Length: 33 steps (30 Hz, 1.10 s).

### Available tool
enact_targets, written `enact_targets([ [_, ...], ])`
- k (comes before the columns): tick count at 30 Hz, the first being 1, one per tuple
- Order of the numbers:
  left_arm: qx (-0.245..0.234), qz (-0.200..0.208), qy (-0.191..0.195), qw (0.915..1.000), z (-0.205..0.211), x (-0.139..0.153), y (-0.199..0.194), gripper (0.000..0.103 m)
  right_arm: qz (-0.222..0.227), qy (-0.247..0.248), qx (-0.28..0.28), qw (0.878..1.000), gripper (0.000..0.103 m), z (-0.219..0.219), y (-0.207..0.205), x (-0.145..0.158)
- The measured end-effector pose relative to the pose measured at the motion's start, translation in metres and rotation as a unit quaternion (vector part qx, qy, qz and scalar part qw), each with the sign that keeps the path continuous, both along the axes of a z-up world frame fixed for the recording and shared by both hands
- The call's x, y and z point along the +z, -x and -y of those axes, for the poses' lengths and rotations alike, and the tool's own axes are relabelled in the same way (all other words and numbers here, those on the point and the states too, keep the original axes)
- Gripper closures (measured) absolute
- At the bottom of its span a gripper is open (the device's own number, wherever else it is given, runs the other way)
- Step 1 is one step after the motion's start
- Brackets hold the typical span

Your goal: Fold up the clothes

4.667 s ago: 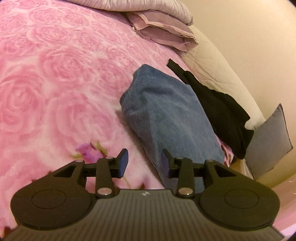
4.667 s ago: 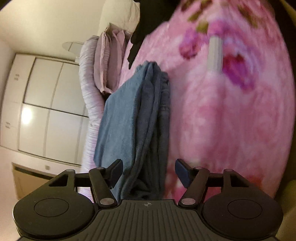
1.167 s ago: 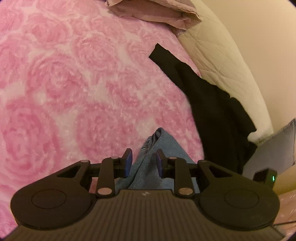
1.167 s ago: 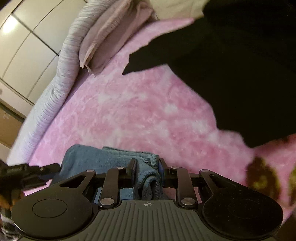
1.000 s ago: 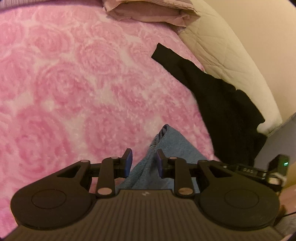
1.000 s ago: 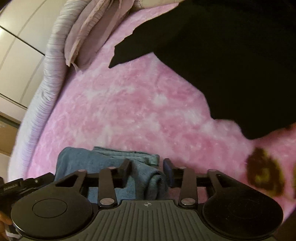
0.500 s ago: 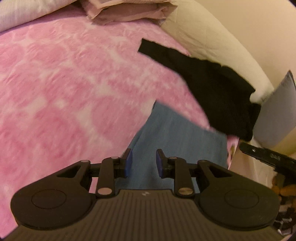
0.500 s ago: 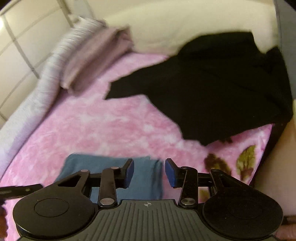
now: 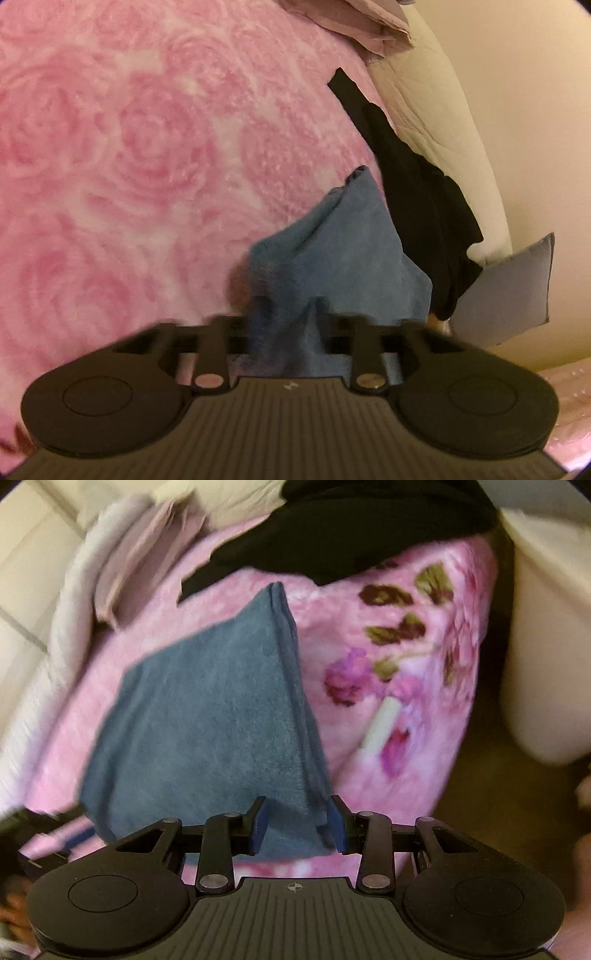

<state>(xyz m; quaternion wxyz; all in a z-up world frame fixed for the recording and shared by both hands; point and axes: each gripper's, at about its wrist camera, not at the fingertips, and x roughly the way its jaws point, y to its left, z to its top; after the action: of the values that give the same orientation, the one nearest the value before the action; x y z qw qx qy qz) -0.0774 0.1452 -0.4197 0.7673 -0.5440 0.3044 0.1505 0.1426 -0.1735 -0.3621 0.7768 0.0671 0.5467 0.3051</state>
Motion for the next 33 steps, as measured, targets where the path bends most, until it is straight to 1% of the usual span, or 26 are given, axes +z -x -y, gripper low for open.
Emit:
enact_targets([
  [1,-0.003,0.005,-0.003,1.0,-0.004,-0.004,0.0,0.093,-0.006,-0.012,-0.013,1.0,0.078,0.003,-0.001,-0.003],
  [2,-0.006,0.009,0.0,0.9999,-0.009,-0.008,0.001,0.093,-0.009,-0.019,-0.02,1.0,0.08,0.005,-0.003,-0.006],
  [4,-0.022,0.003,-0.007,0.9997,-0.015,-0.016,0.002,0.091,-0.007,-0.016,-0.02,1.0,0.081,0.002,-0.004,-0.012],
  [6,-0.032,-0.007,-0.017,0.9993,-0.018,-0.019,0.001,0.09,0.011,-0.004,-0.004,1.0,0.081,-0.005,-0.003,-0.016],
  [7,-0.032,-0.009,-0.025,0.9991,-0.018,-0.013,0.002,0.09,0.016,0.001,0.001,1.0,0.081,-0.008,-0.003,-0.016],
  [9,-0.026,-0.017,-0.063,0.9976,-0.019,0.003,0.008,0.09,0.008,0.012,-0.003,1.0,0.08,-0.01,-0.005,-0.012],
  [11,-0.007,-0.031,-0.09,0.9954,-0.024,0.021,0.017,0.088,0.005,0.022,0.0,1.0,0.078,-0.011,-0.008,-0.006],
  [12,-0.01,-0.027,-0.094,0.9952,-0.026,0.026,0.019,0.083,0.005,0.028,0.002,1.0,0.077,-0.011,-0.009,-0.002],
  [13,-0.018,-0.023,-0.094,0.9951,-0.028,0.031,0.017,0.071,0.006,0.03,0.004,1.0,0.076,-0.012,-0.01,0.0],
  [15,-0.043,-0.025,-0.095,0.9942,-0.03,0.035,0.002,0.062,0.018,0.028,0.008,0.999,0.075,-0.017,-0.014,0.008],
  [16,-0.059,-0.028,-0.101,0.9928,-0.03,0.033,-0.007,0.062,0.024,0.023,0.009,0.999,0.074,-0.02,-0.017,0.012],
  [17,-0.07,-0.032,-0.107,0.9913,-0.029,0.029,-0.016,0.065,0.03,0.018,0.009,0.999,0.073,-0.024,-0.02,0.015],
  [18,-0.08,-0.044,-0.112,0.9895,-0.028,0.019,-0.025,0.073,0.035,0.016,0.008,0.999,0.072,-0.029,-0.023,0.016],
  [19,-0.09,-0.057,-0.117,0.9874,-0.026,0.01,-0.035,0.09,0.038,0.019,0.009,0.999,0.072,-0.034,-0.027,0.014],
  [20,-0.09,-0.071,-0.117,0.9865,-0.027,0.002,-0.04,0.091,0.037,0.031,0.013,0.999,0.072,-0.038,-0.031,0.008],
  [22,-0.089,-0.101,-0.117,0.984,-0.027,-0.015,-0.05,0.091,0.035,0.053,0.022,0.998,0.07,-0.047,-0.039,-0.003],
  [23,-0.08,-0.102,-0.122,0.984,-0.03,-0.011,-0.05,0.091,0.031,0.057,0.024,0.998,0.07,-0.048,-0.043,-0.007],
  [27,-0.011,-0.089,-0.167,0.9819,-0.051,0.03,-0.042,0.091,0.001,0.046,0.015,0.999,0.07,-0.037,-0.06,0.002],
  [28,-0.008,-0.077,-0.17,0.9823,-0.058,0.042,-0.045,0.091,0.004,0.045,0.013,0.999,0.07,-0.035,-0.065,0.007],
  [29,-0.019,-0.065,-0.171,0.9829,-0.062,0.05,-0.052,0.09,0.014,0.045,0.009,0.999,0.07,-0.034,-0.07,0.014],
  [30,-0.04,-0.054,-0.171,0.983,-0.063,0.057,-0.064,0.087,0.022,0.044,0.009,0.999,0.07,-0.036,-0.075,0.017],
  [32,-0.093,-0.036,-0.178,0.9791,-0.058,0.065,-0.096,0.078,0.03,0.039,0.015,0.999,0.07,-0.044,-0.083,0.014],
  [33,-0.112,-0.037,-0.176,0.9773,-0.055,0.062,-0.112,0.072,0.034,0.036,0.018,0.999,0.07,-0.048,-0.087,0.013],
])
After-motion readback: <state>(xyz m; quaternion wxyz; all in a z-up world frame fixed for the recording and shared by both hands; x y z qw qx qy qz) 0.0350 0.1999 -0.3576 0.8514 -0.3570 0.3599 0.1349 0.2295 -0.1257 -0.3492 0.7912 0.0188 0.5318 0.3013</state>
